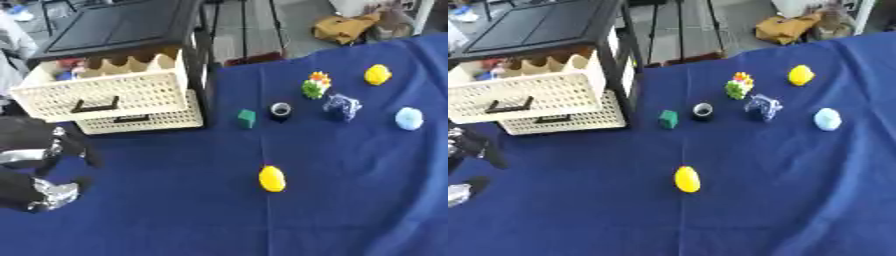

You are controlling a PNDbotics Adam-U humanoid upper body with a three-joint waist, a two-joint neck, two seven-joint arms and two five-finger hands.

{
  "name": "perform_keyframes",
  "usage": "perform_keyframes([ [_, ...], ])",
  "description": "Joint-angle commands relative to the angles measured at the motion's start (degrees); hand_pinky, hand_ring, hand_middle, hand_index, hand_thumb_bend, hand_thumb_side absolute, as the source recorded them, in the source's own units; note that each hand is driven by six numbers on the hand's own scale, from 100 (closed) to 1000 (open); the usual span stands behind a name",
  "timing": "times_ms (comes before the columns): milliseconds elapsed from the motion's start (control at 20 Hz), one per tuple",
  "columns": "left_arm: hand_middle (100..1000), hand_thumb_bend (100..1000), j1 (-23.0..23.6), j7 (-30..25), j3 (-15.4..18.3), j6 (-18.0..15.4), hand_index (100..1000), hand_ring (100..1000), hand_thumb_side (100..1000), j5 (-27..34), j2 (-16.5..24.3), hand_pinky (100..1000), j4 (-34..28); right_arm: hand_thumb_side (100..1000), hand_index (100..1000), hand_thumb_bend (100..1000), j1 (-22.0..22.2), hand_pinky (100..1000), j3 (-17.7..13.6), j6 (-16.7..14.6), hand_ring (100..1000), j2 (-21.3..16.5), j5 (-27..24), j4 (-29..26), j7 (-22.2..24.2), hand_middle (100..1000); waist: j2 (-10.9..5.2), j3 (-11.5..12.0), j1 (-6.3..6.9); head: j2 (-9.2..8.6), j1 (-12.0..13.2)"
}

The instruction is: Pick up objects from table and place into drawer.

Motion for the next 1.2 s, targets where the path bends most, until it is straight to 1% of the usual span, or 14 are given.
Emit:
perform_keyframes([
  [50, 766, 100, -1.4, -0.1, -0.1, 3.1, 904, 420, 1000, 0.4, 1.7, 250, -0.7, 953, 730, 100, -0.2, 516, -0.1, -0.2, 741, 0.0, 0.4, -0.8, 1.2, 563, -0.98, -0.4, -0.33, 0.42, 0.8],
  [200, 739, 100, -2.7, -0.1, -0.4, 5.3, 890, 413, 1000, 0.4, 1.1, 245, 0.2, 956, 729, 100, 0.2, 518, 0.1, -0.3, 741, 0.7, 0.4, -0.8, 1.9, 560, -0.71, -1.4, -0.44, 0.35, 1.3],
  [300, 729, 100, -3.8, -0.1, -0.6, 5.9, 875, 402, 1000, -0.1, 0.8, 239, 1.6, 957, 726, 100, 0.6, 521, 0.1, -0.1, 742, 1.2, 0.5, -0.8, 2.2, 557, -0.49, -1.9, -0.47, 0.22, 1.8],
  [500, 738, 100, -5.9, -0.1, -0.9, 6.1, 854, 400, 1000, -3.0, -0.2, 241, 5.7, 957, 723, 100, 1.2, 525, 0.4, 0.2, 742, 2.0, 1.2, -0.8, 2.7, 552, 0.06, -2.8, -0.49, -0.24, 2.7],
  [650, 744, 100, -6.9, -0.1, -0.5, 6.5, 847, 401, 1000, -5.5, -1.2, 240, 9.5, 956, 721, 100, 1.5, 526, 0.4, 0.4, 743, 2.6, 1.7, -0.8, 2.6, 550, 0.52, -3.4, -0.59, -0.85, 3.3],
  [1000, 758, 100, -7.8, -0.1, 0.2, 6.6, 873, 414, 1000, -6.5, -2.7, 250, 15.3, 950, 704, 100, 1.7, 531, 0.4, 0.8, 746, 3.6, 2.6, -0.8, 2.1, 547, 1.44, -4.2, -0.59, -2.30, 3.6],
  [1200, 768, 100, -8.6, -0.1, 0.8, 7.1, 877, 422, 1000, -8.5, -3.3, 250, 18.3, 958, 702, 100, 1.8, 532, 0.7, 0.9, 746, 4.1, 3.1, -0.8, 2.2, 545, 1.82, -4.7, -0.49, -3.09, 3.8],
])
